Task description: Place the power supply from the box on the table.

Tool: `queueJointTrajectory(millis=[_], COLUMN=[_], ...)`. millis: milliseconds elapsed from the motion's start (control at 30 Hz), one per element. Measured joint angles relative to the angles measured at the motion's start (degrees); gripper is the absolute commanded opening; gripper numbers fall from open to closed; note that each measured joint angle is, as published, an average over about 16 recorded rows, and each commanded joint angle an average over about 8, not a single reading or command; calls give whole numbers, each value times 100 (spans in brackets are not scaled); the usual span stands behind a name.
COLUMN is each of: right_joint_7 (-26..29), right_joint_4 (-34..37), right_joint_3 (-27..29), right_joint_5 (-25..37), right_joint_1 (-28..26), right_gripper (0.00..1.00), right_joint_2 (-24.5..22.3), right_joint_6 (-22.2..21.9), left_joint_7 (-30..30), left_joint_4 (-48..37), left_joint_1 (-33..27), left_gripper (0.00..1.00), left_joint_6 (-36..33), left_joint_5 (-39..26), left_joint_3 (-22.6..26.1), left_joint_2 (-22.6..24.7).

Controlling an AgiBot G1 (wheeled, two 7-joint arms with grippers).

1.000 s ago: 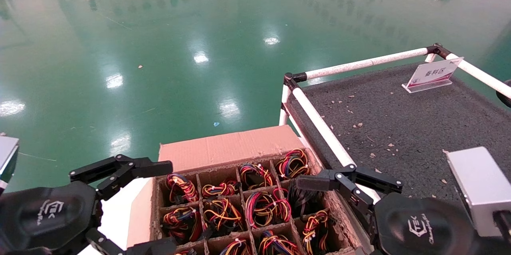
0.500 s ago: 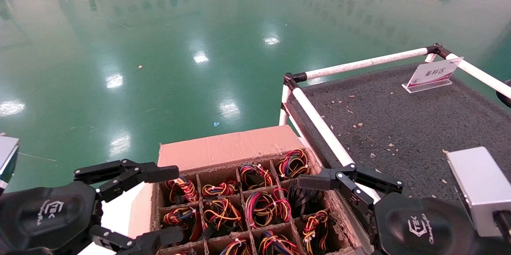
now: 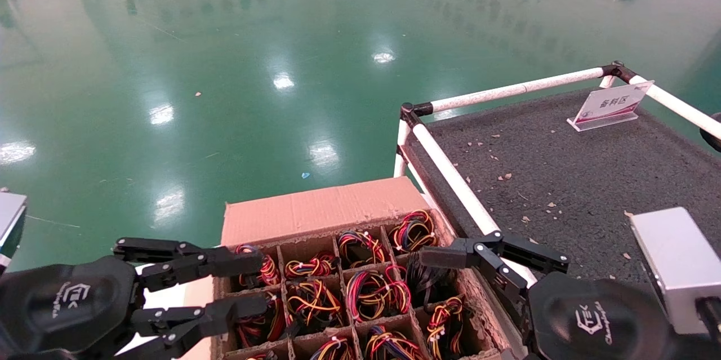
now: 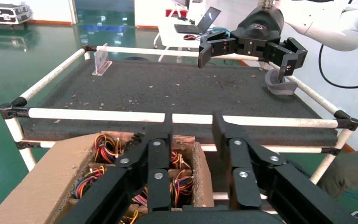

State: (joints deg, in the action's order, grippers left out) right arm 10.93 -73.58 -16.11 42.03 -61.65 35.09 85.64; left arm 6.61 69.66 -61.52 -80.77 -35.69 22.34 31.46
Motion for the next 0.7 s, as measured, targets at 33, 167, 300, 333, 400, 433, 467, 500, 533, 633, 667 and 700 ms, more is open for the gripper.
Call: queueJointTrajectory(millis=[33,167,300,333,400,433,467,500,533,633,667,700], right_joint_7=[0,0,0,0,0,0,0,0,0,-1,0,2], right_joint_4=[0,0,0,0,0,0,0,0,0,0,1,3], right_joint_3=[0,0,0,0,0,0,0,0,0,0,-1,-3], right_joint_5=[0,0,0,0,0,0,0,0,0,-1,1,5], right_joint_1=[0,0,0,0,0,0,0,0,0,1,2,3], right_gripper=[100,100,100,100,100,100,100,100,100,100,100,100], right_joint_2=[0,0,0,0,0,0,0,0,0,0,0,1], right_joint_6=[0,0,0,0,0,0,0,0,0,0,-1,-4], left_joint_7=[0,0,0,0,0,0,0,0,0,0,0,0], left_joint_4=[0,0,0,0,0,0,0,0,0,0,0,0], left_joint_1=[0,0,0,0,0,0,0,0,0,0,0,0], left_gripper=[0,0,0,0,0,0,4,16,28,66,78,91], left_joint_6=[0,0,0,0,0,0,0,0,0,0,0,0], left_joint_5=[0,0,0,0,0,0,0,0,0,0,0,0], left_joint_3=[0,0,0,0,0,0,0,0,0,0,0,0], left_joint_2=[0,0,0,0,0,0,0,0,0,0,0,0])
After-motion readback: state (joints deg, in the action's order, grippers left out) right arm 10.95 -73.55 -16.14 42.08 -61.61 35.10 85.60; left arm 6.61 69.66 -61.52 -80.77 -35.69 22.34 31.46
